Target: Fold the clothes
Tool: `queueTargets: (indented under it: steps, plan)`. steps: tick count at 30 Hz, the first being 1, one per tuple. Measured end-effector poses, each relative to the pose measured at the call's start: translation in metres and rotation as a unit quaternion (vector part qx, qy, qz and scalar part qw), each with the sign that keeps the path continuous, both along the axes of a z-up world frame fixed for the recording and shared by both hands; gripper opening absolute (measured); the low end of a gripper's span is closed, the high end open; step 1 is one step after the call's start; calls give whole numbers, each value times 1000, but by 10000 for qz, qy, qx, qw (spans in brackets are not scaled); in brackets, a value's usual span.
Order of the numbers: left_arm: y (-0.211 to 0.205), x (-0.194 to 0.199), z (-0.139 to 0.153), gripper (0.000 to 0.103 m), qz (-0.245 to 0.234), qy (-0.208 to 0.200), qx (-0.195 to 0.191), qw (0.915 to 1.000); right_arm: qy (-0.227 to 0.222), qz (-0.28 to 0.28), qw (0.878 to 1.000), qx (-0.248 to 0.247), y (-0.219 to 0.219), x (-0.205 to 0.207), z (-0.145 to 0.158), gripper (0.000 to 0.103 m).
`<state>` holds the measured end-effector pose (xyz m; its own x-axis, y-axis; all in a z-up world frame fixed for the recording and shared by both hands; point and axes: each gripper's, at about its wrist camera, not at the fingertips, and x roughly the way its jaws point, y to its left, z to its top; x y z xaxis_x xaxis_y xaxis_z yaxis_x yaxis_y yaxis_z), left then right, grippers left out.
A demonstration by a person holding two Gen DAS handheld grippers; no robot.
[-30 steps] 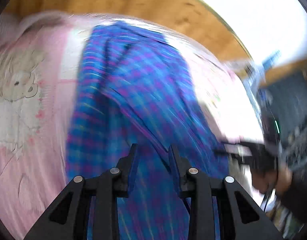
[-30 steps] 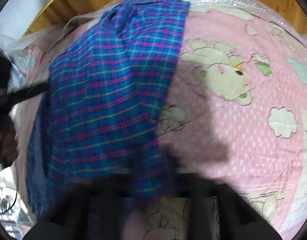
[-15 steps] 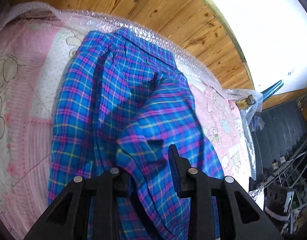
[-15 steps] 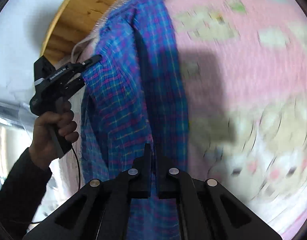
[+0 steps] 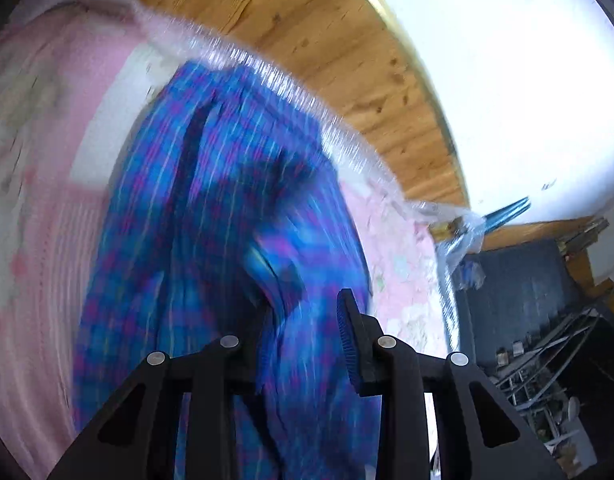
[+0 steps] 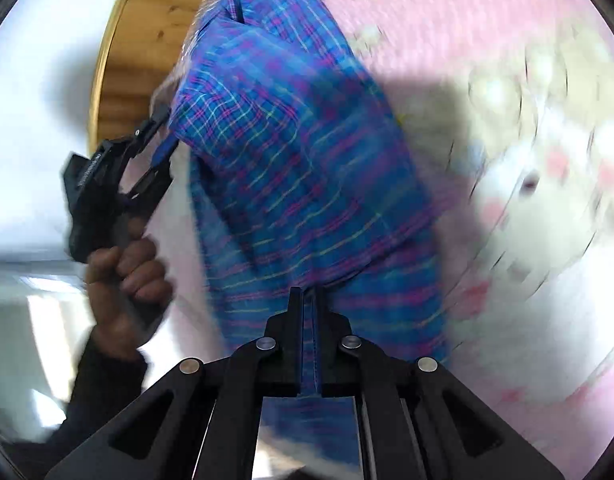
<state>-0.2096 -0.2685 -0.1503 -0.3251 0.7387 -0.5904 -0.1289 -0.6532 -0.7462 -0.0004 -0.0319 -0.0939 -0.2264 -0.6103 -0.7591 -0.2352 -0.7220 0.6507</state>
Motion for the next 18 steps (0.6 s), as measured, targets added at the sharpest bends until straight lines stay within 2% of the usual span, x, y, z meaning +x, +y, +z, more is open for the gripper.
queueTargets:
  steps: [1, 2, 4, 7, 10, 11, 13, 14, 15, 16, 17, 18]
  plan:
    - [3, 11, -3, 39, -74, -40, -92, 9999, 125, 131, 9995, 262, -3, -3, 0, 12]
    - [8, 26, -8, 41, -176, -68, -179, 9997, 249, 262, 9980, 524, -5, -5, -1, 25]
    - [17, 50, -17, 41, -324, -184, -217, 9991, 431, 454, 9931, 989, -5, -10, -2, 34]
    - [30, 80, -26, 41, -470, -387, -159, 9980, 581, 397, 9877, 1398, 4, -16, -2, 34]
    - [49, 111, -17, 41, -772, -271, -36, 9966, 668, 65, 9832, 1700, 20, -18, -4, 40]
    - [59, 123, -14, 43, -967, -175, -143, 9951, 692, -3, 9813, 1797, 24, -19, -6, 42]
    - [77, 144, -10, 45, -1381, 153, -611, 9884, 733, 129, 9794, 1878, 22, -23, -9, 42]
    - [87, 154, -8, 47, -1627, 417, -968, 9810, 754, 196, 9783, 1919, 21, -24, -10, 43]
    - [98, 165, -7, 48, -1889, 721, -1372, 9697, 775, 262, 9772, 1959, 20, -26, -12, 43]
    - [106, 173, -6, 48, -2126, 972, -1710, 9572, 795, 328, 9760, 1999, 19, -27, -14, 43]
    - [115, 182, -6, 48, -2372, 1260, -2107, 9399, 816, 394, 9748, 2040, 18, -29, -15, 43]
    - [120, 188, -7, 48, -2514, 1476, -2367, 9268, 833, 454, 9736, 2075, 17, -30, -17, 40]
